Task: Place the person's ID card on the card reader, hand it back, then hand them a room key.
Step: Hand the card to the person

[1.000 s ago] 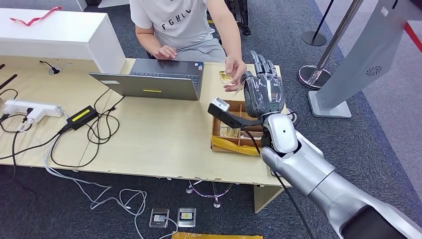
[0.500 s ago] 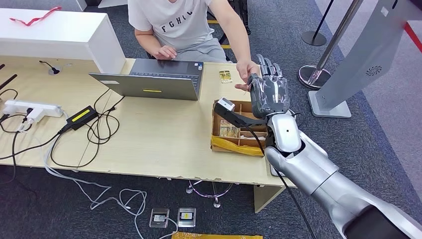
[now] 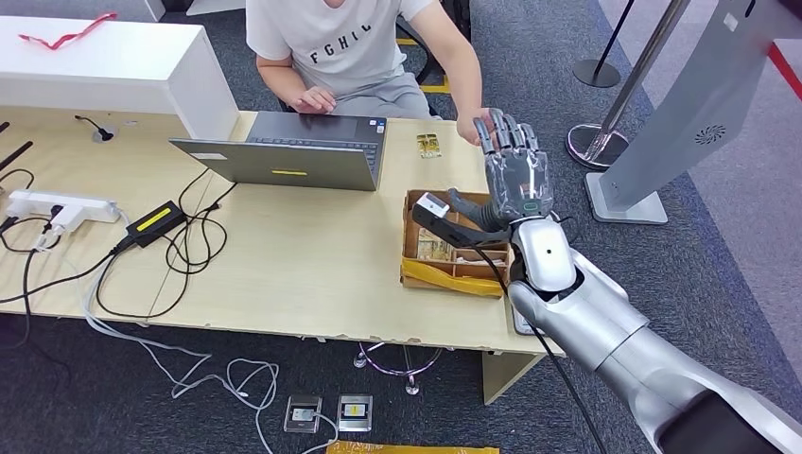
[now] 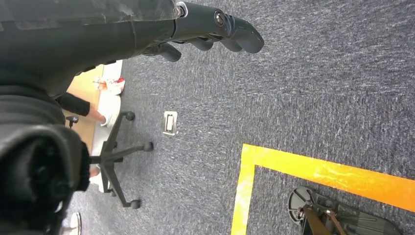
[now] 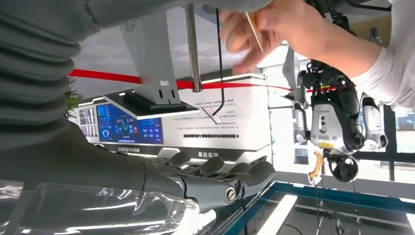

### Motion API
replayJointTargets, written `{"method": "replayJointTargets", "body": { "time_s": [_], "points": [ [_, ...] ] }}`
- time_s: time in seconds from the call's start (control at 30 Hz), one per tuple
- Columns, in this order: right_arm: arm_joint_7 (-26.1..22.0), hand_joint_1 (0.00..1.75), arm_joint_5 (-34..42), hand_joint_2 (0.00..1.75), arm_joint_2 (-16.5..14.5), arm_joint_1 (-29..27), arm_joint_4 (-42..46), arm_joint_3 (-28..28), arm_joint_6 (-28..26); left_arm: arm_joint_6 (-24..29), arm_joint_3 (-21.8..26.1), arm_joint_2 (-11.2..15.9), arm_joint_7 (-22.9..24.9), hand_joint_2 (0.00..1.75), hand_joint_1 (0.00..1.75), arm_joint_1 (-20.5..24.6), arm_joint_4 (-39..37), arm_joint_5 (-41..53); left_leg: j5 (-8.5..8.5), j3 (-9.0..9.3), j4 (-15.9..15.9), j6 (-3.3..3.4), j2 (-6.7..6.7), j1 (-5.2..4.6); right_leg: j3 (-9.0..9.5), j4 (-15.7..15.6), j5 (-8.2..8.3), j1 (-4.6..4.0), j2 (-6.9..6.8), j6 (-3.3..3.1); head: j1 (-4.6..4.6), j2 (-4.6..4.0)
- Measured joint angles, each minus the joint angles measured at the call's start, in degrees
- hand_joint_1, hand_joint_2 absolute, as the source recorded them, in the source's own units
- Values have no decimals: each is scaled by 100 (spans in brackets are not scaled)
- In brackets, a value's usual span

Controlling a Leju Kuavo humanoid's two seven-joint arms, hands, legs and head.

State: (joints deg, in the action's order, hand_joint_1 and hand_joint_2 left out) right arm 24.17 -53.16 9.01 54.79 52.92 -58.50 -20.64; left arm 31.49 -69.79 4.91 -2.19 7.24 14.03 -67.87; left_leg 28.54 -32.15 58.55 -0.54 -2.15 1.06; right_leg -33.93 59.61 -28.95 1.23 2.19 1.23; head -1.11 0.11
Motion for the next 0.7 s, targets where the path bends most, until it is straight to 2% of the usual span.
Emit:
{"method": "replayJointTargets", "body": {
  "time_s": [0.2, 0.43, 0.53, 0.7],
  "points": [
    [-104, 0, 409, 0, 4, 4, -67, -29, 10, -16, 0, -1, 0, 0, 0, 3, 0, 2, 0, 0, 0, 0, 0, 0, 0, 0, 0, 0, 0, 0, 0, 0],
    [-77, 0, 1720, 0, 93, 79, -373, 109, 136, -68, 0, 2, 2, 0, 0, 5, 0, -8, 0, 3, 1, 0, -1, -1, -1, -1, 0, 0, -2, 0, 0, 1],
    [18, 0, 2492, 0, 323, 101, -597, 296, 305, -75, 0, 3, 28, 0, 0, -13, 0, -57, -1, 2, 2, 1, -12, -3, 1, -3, 0, 3, -7, 0, 0, 0],
    [269, 0, 3487, 0, 959, 71, -936, 754, 215, -57, 1, 3, 171, 0, 0, -79, 0, -167, 1, -1, 5, 3, -14, -12, -2, -6, 0, 13, -9, 1, 0, 0]
  ]
}}
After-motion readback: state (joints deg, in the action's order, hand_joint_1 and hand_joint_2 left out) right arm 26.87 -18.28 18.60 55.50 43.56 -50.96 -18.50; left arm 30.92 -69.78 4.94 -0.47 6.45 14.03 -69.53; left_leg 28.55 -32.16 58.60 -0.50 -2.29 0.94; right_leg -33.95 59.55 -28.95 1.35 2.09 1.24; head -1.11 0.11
